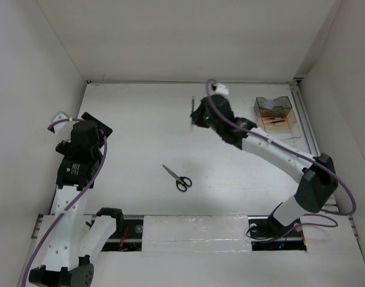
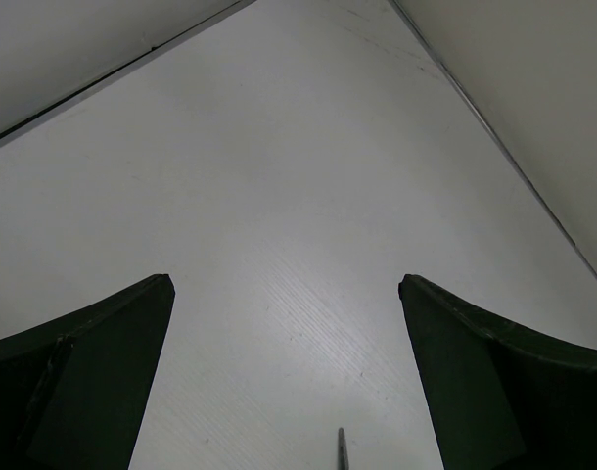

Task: Sort the stationery into containers
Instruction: Pick up the pen from the center of the board, then place the pen in the storage box.

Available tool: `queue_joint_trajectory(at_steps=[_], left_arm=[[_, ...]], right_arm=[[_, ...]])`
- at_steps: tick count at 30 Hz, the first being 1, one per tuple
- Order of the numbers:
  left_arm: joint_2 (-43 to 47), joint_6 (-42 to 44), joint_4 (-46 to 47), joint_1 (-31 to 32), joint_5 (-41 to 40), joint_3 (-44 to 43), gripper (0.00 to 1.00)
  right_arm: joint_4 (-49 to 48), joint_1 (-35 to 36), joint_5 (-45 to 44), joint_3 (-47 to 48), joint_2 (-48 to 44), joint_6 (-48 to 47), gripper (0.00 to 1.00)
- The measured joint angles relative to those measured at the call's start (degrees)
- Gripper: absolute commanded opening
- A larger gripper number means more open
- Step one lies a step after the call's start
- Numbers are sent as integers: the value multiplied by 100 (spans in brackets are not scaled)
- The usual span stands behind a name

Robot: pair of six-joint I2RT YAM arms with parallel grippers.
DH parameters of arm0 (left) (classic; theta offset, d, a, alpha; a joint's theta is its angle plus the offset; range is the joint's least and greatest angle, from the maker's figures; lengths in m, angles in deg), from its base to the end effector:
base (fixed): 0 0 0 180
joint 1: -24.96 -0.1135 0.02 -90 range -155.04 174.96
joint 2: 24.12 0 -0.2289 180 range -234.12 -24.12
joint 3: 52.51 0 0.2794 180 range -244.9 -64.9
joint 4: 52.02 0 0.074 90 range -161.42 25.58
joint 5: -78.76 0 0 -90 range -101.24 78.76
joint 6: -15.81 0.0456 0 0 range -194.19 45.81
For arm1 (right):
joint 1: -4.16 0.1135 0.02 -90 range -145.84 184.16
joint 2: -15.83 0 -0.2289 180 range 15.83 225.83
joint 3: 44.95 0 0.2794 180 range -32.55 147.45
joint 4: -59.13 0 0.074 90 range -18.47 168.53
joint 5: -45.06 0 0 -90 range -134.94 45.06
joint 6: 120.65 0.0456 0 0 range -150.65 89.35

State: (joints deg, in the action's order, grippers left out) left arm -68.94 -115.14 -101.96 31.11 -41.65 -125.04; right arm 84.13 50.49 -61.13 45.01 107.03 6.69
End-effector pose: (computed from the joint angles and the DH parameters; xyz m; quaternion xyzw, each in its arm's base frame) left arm 0.2112 0.0005 0.3619 -0.3791 0.7207 -0.0154 0.5802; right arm 0.2922 0.2876 0.2842 0.0083 0.8439 0.2597 0.4693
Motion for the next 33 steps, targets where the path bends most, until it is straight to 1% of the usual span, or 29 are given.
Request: queue_joint_trajectory(at_steps=[1,2,6,11,15,20,25,28,33], left_arm=[[0,7,2,0,-2,0,100],[0,13,2,0,2,0,100],[9,28,13,0,13,0,100],[28,90,81,0,39,0,100],[4,129,120,0,46,0,100],[-28,197,162,0,155,0,100],[-33,258,184,0,258,2,100],[-33,284,216,0,306,11,100],[-33,341,223,0,409,11,100]], right_arm=[[-22,-251,-146,-55,-109,181,0],[-20,-752,-313,-164,-273,341,0],[24,-2177,-896,-765,-577,1119,0],[-70,-3545,-1038,-1589,-798,2013,0],[-105,-4376,-1058,-1856,-852,2573,0],[-271,-5064,-940,-1718,-719,2874,0],[-319,-5576,-527,-997,181,2918,0],[-326,-5735,-286,-824,603,2968,0],[-326,-5766,-26,-778,999,3021,0]])
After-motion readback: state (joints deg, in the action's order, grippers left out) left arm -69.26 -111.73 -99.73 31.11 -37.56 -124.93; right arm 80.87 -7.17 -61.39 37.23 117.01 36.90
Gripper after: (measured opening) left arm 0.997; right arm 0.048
